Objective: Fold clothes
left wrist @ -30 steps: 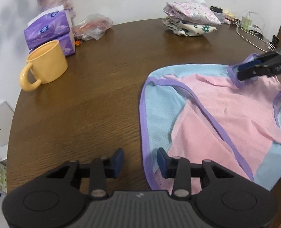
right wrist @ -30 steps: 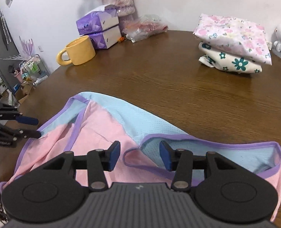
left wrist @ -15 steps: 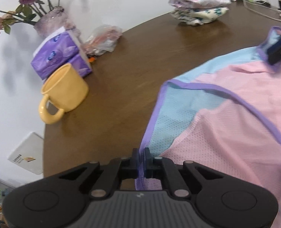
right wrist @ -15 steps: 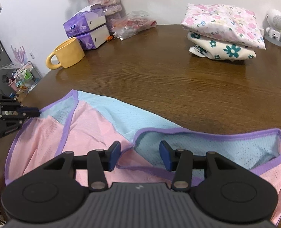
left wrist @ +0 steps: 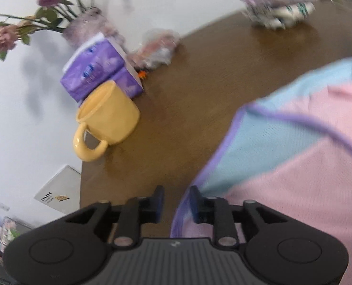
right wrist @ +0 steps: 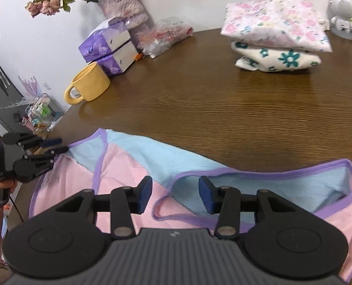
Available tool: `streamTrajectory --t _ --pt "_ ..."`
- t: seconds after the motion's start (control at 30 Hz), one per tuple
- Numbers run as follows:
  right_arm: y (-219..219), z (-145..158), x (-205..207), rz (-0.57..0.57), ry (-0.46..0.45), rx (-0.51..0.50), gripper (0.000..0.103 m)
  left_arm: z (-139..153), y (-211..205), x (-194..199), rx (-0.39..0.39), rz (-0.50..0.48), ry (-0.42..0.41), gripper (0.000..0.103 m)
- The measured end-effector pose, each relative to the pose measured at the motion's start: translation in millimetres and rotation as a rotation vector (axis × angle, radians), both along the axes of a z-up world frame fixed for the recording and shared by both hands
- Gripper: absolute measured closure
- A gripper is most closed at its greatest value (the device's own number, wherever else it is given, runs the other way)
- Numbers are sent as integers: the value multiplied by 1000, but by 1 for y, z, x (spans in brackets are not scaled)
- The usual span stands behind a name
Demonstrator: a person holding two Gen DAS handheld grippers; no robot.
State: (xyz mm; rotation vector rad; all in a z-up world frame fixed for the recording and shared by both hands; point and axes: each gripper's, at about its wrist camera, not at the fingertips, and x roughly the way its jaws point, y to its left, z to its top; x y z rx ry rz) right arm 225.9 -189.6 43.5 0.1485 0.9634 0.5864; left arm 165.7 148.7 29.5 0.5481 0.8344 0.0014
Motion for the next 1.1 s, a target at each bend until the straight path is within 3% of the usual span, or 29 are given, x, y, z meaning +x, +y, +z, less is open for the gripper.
streamTrajectory --t 0.13,0.27,0.43,0.8,0.93,1.03,1.1 --pt "13 -8 11 -6 33 -30 64 28 -12 0 -175 -67 -16 61" --pt "16 -16 21 -14 65 -21 86 32 -29 12 -327 -116 45 61" --pt "10 -15 26 -21 57 -12 96 17 -47 41 -415 -82 116 62" --pt "2 -3 35 -45 -2 14 96 -4 -34 73 -563 68 127 64" --pt "3 -2 37 -47 -8 -16 96 -5 -33 73 -558 89 108 66" --pt "-1 -10 38 -44 48 -30 91 -5 -35 73 -556 89 107 66" --pt "-7 -14 39 -67 77 2 81 -4 -36 73 -564 82 111 66"
